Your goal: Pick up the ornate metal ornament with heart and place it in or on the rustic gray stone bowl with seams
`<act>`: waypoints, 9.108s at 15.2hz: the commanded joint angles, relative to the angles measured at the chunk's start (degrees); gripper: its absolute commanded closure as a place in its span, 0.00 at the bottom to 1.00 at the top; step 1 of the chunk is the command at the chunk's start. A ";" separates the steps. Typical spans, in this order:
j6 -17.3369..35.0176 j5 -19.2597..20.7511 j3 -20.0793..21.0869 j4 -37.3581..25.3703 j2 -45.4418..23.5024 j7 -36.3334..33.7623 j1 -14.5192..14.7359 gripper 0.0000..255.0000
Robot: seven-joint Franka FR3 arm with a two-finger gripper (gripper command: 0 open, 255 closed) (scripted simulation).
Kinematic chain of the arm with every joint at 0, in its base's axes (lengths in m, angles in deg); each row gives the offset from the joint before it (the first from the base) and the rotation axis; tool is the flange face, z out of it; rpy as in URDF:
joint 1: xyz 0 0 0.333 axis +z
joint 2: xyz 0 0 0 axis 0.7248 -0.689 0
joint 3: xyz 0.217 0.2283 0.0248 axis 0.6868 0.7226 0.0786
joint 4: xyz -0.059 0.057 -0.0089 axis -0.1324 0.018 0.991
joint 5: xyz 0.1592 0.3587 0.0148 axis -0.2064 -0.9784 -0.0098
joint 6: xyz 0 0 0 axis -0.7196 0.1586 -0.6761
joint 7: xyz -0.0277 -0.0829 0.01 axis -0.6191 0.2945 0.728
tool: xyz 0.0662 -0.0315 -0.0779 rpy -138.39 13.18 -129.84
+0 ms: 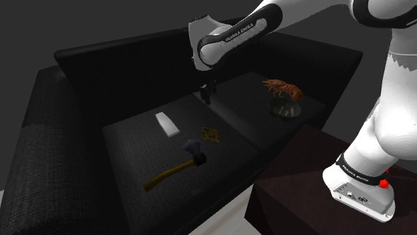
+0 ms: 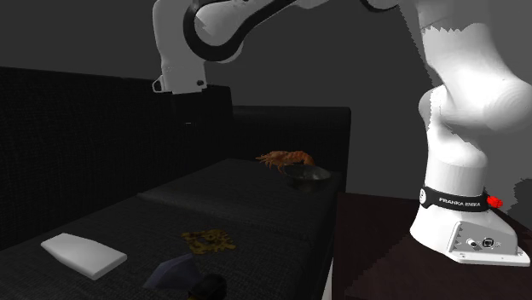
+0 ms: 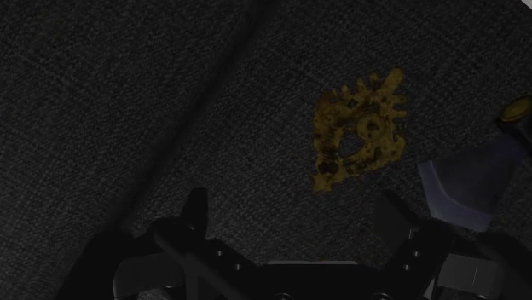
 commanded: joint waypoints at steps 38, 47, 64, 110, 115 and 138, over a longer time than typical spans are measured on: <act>22.29 0.62 3.74 14.11 -3.03 3.50 0.40 0.00; 31.19 0.31 4.33 20.08 -4.62 4.06 0.39 0.00; 32.10 0.66 4.08 19.94 -5.69 3.83 0.57 1.00; 16.69 -9.20 -3.36 41.06 31.40 29.88 -10.80 1.00; 16.11 -7.88 -8.14 45.40 36.24 36.93 -14.11 1.00; 24.59 -2.89 -22.31 52.26 34.69 55.58 -22.91 1.00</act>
